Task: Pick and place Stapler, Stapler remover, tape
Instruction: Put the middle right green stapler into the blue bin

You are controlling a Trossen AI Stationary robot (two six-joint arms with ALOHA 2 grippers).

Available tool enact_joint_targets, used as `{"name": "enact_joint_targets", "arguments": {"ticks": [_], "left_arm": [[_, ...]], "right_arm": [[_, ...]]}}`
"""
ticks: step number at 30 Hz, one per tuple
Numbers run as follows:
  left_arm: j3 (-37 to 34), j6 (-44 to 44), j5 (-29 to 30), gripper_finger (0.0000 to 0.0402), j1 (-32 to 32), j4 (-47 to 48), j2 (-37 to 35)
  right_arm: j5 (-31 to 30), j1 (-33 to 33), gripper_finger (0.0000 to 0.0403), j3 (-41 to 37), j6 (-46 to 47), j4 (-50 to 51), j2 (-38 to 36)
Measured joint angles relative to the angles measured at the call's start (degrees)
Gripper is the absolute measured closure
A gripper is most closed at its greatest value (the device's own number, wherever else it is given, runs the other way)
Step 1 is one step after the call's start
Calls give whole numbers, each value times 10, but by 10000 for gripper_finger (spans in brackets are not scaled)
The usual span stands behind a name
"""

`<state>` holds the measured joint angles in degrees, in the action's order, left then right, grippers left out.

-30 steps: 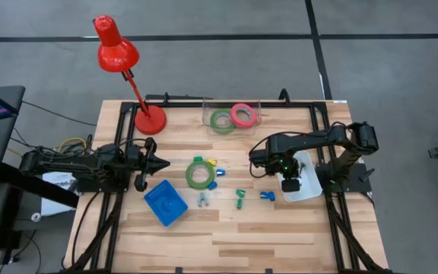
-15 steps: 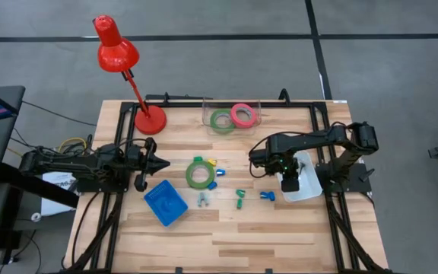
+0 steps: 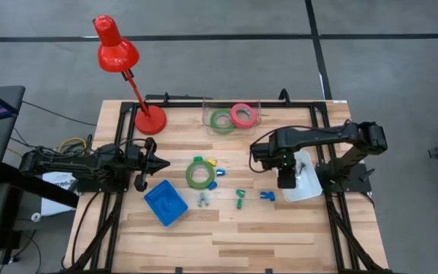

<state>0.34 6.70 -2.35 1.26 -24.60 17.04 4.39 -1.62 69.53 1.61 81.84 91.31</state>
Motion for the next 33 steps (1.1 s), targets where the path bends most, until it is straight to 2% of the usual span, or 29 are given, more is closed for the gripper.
{"name": "enact_joint_targets", "arguments": {"ticks": [9, 14, 19, 33], "left_arm": [[0, 0, 0, 394, 0, 0, 0], [0, 0, 0, 394, 0, 0, 0], [0, 0, 0, 394, 0, 0, 0], [0, 0, 0, 394, 0, 0, 0]], "right_arm": [[-32, 1, 290, 82, 0, -7, -13], [-31, 10, 290, 117, -5, -64, -15], [-28, 30, 290, 121, -5, -140, -22], [-29, 60, 289, 120, -1, -224, -18]]}}
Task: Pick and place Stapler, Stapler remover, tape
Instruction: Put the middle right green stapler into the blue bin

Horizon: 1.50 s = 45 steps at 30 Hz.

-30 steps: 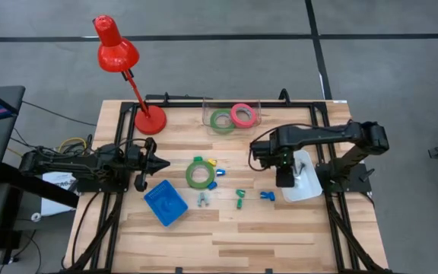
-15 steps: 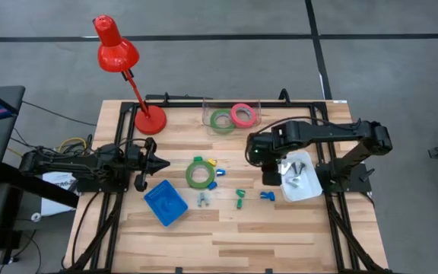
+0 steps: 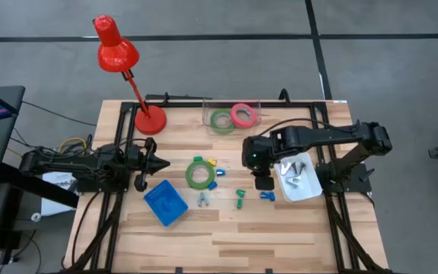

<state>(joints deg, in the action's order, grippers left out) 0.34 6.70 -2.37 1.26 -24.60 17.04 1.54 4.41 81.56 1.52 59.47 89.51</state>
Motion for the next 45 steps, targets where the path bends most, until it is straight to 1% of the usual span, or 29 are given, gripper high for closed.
{"name": "enact_joint_targets", "arguments": {"ticks": [3, 5, 7, 14, 17, 45], "left_arm": [[0, 0, 0, 394, 0, 0, 0], [0, 0, 0, 394, 0, 0, 0], [0, 0, 0, 394, 0, 0, 0], [0, 0, 0, 394, 0, 0, 8], [0, 0, 0, 394, 0, -1, 12], [0, 0, 0, 394, 0, -4, 15]], "right_arm": [[0, 14, 282, -1, 0, -27, 12], [0, 22, 271, 0, 0, -44, 16], [0, 29, 253, 1, -5, -70, 25], [1, 39, 177, 0, -11, -91, 43], [1, 39, 157, -1, -15, -86, 48], [1, 46, 153, 0, -14, -92, 47]]}}
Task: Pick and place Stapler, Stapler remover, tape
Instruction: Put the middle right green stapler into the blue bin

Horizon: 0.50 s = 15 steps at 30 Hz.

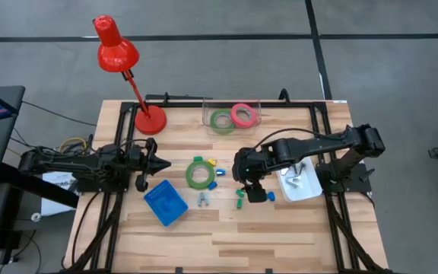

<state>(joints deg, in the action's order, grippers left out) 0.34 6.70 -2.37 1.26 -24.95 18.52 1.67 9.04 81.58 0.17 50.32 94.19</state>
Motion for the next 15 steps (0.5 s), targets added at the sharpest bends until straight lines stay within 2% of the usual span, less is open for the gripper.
{"name": "enact_joint_targets", "arguments": {"ticks": [12, 15], "left_arm": [[0, 0, 0, 394, 0, 0, 0], [0, 0, 0, 394, 0, 0, 0]], "right_arm": [[0, 8, 153, 0, 34, 7, 0], [0, 8, 153, 0, 41, 2, 21]]}}
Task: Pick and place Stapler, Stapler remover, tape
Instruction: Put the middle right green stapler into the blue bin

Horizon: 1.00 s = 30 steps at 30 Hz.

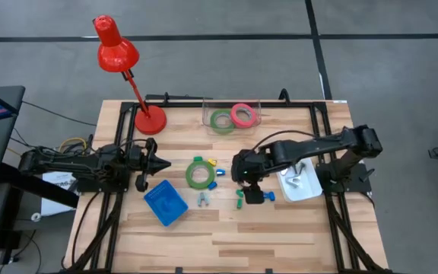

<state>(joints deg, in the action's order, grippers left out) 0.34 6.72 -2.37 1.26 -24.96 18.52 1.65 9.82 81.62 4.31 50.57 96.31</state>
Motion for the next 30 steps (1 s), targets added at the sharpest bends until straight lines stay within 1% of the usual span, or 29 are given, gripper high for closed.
{"name": "enact_joint_targets", "arguments": {"ticks": [5, 10, 30], "left_arm": [[0, 0, 0, 394, 0, -1, 1], [0, 0, 0, 394, 0, -1, 8], [0, 0, 0, 394, 0, -1, 7]], "right_arm": [[14, 0, 153, -1, 3, 12, 31], [15, 0, 154, -1, 3, 12, 60], [13, 2, 154, -1, 18, 8, 62]]}}
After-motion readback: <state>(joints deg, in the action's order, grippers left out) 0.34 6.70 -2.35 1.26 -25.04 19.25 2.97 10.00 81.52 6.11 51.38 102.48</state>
